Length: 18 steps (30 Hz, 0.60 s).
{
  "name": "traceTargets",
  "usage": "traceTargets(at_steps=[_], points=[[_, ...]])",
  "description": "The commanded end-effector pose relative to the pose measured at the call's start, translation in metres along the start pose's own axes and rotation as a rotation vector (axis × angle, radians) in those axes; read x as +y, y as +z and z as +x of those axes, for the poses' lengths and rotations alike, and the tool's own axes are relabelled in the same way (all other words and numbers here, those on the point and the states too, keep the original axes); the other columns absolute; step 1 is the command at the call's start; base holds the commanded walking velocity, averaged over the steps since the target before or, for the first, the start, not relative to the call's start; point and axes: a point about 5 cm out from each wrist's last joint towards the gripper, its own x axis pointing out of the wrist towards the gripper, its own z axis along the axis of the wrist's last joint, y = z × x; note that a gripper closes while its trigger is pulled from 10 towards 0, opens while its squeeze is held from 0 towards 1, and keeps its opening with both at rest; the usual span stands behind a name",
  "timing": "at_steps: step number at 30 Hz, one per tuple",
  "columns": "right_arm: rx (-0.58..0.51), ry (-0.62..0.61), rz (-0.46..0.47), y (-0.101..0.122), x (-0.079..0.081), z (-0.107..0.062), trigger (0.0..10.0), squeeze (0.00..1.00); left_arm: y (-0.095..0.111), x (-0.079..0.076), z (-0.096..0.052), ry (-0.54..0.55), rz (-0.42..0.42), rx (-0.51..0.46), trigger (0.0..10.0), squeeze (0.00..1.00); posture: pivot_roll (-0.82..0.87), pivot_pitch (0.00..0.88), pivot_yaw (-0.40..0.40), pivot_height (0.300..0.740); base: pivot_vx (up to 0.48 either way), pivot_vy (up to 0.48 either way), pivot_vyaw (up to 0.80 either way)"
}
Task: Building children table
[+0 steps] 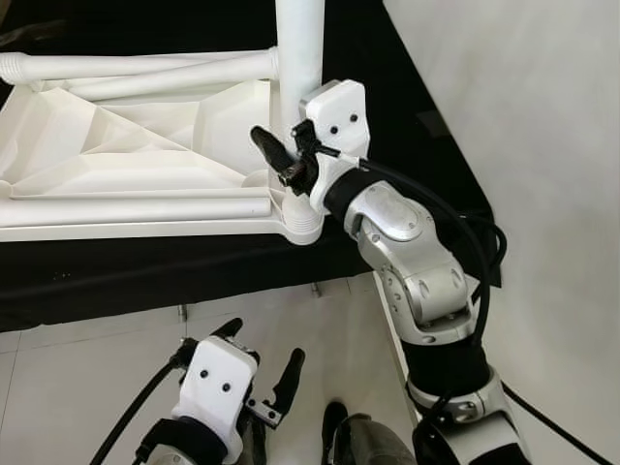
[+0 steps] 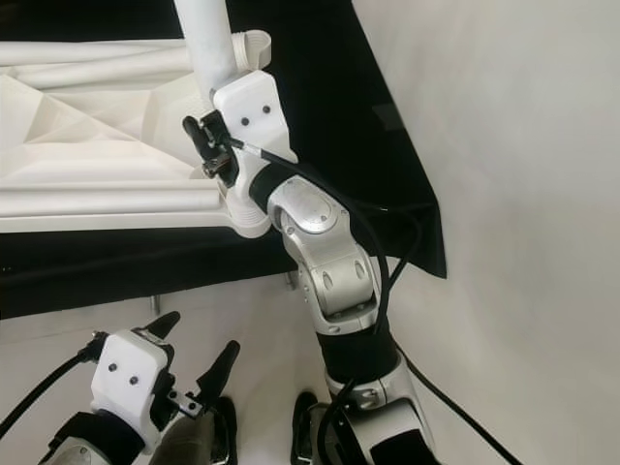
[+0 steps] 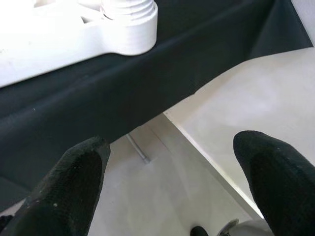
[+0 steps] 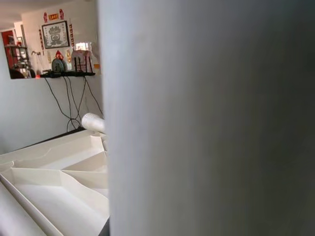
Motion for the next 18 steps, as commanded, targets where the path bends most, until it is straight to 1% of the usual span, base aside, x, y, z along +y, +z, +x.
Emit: traceTargets(at_steps=[1,2,4,5,6,7,10,11,12,13,14,16,17,18], points=[[0.209,0.015,0.093,-0.044,-0.003,-0.004,10.0,0.00,-0.007,0.001,0.000,0.009,0.001,0.028,10.0,0.00,0.08,0.302,-0.027,0.740,0.000,0.000,0.00],[0.199,0.033,0.101,-0.043,-0.003,-0.004,10.0,1.00,-0.007,0.001,0.001,0.009,0.001,0.027,10.0,0.00,0.08,0.302,-0.027,0.740,0.000,0.000,0.00],[0.199,0.033,0.101,-0.043,-0.003,-0.004,10.0,1.00,-0.007,0.001,0.001,0.009,0.001,0.027,10.0,0.00,0.08,0.302,-0.027,0.740,0.000,0.000,0.00],[0.184,0.056,0.118,-0.041,-0.002,-0.004,10.0,1.00,-0.008,0.001,0.001,0.008,0.000,0.026,10.0,0.00,0.08,0.282,-0.028,0.740,0.000,0.000,0.00],[0.184,0.056,0.118,-0.041,-0.002,-0.004,10.0,1.00,-0.008,0.001,0.001,0.008,0.000,0.026,10.0,0.00,0.08,0.282,-0.028,0.740,0.000,0.000,0.00],[0.142,0.102,0.156,-0.035,-0.004,-0.002,10.0,1.00,-0.007,0.000,0.001,0.008,-0.001,0.023,10.0,0.00,0.08,0.285,-0.025,0.740,0.000,0.000,0.00],[0.114,0.131,0.178,-0.030,-0.006,0.000,10.0,1.00,-0.007,0.000,0.001,0.008,-0.001,0.022,10.0,0.00,0.08,0.280,-0.025,0.740,0.000,0.000,0.00],[0.083,0.186,0.201,-0.024,-0.006,0.001,10.0,0.09,-0.007,0.000,0.001,0.010,0.000,0.021,10.0,0.00,0.08,0.280,-0.025,0.740,0.000,0.000,0.00],[0.063,0.224,0.215,-0.020,-0.006,0.002,10.0,0.09,-0.007,-0.001,0.001,0.012,0.001,0.020,10.0,0.00,0.09,0.278,-0.026,0.740,0.000,0.000,0.00],[0.050,0.270,0.220,-0.017,-0.007,0.002,10.0,0.00,-0.007,-0.001,0.001,0.013,0.001,0.019,10.0,0.00,0.09,0.277,-0.028,0.740,0.000,0.000,0.00],[0.050,0.270,0.220,-0.017,-0.007,0.002,10.0,0.00,-0.007,-0.001,0.001,0.013,0.001,0.019,10.0,0.00,0.09,0.277,-0.028,0.740,0.000,0.000,0.00],[0.027,0.353,0.201,-0.012,-0.009,0.003,10.0,0.00,-0.007,-0.001,0.001,0.014,0.002,0.017,10.0,0.00,0.09,0.276,-0.032,0.740,0.000,0.000,0.00],[0.027,0.353,0.201,-0.012,-0.009,0.003,10.0,0.00,-0.007,-0.001,0.001,0.014,0.002,0.017,10.0,0.00,0.09,0.276,-0.032,0.740,0.000,0.000,0.00],[-0.012,0.483,0.178,-0.007,-0.013,0.004,10.0,0.00,-0.007,-0.002,0.001,0.013,0.001,0.013,10.0,0.00,0.09,0.276,-0.038,0.740,0.000,0.000,0.00]])
